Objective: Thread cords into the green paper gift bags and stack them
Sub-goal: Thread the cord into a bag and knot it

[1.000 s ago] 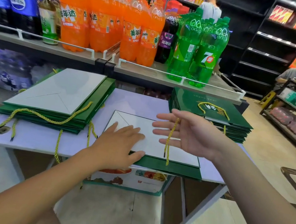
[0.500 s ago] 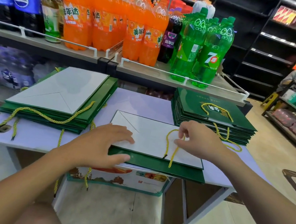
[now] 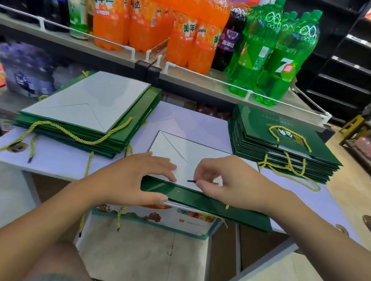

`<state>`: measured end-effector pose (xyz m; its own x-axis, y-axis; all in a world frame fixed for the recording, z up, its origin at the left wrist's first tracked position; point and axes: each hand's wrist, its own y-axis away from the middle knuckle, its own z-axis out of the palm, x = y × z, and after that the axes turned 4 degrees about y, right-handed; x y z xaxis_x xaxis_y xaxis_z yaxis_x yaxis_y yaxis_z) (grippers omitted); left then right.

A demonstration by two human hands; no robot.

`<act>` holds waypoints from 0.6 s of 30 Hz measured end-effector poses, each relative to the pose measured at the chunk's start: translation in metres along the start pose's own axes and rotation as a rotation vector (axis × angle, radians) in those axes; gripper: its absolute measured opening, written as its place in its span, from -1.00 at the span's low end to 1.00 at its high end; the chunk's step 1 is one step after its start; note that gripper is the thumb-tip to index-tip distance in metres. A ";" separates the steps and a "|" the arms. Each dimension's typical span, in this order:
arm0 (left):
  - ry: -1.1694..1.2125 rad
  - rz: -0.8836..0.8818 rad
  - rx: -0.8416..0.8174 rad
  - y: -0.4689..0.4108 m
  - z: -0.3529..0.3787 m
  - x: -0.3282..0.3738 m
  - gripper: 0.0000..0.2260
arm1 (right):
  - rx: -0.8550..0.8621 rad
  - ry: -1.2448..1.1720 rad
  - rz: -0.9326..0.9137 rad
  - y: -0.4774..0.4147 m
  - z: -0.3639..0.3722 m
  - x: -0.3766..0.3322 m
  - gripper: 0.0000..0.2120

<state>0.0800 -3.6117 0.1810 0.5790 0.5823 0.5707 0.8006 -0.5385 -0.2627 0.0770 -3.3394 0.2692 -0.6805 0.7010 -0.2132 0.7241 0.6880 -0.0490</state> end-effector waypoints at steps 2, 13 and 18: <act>-0.011 0.009 0.008 0.000 0.001 0.000 -0.66 | -0.014 0.074 -0.046 -0.008 0.006 -0.008 -0.93; -0.011 0.020 0.039 0.002 0.001 0.001 -0.65 | -0.179 0.300 -0.094 -0.032 0.007 -0.020 -0.90; -0.004 0.012 0.052 0.001 0.002 0.001 -0.65 | -0.184 0.358 -0.143 -0.038 0.004 -0.024 -0.88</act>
<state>0.0818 -3.6111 0.1797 0.5893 0.5786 0.5639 0.8004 -0.5134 -0.3097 0.0664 -3.3836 0.2720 -0.7920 0.5950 0.1368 0.6097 0.7821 0.1285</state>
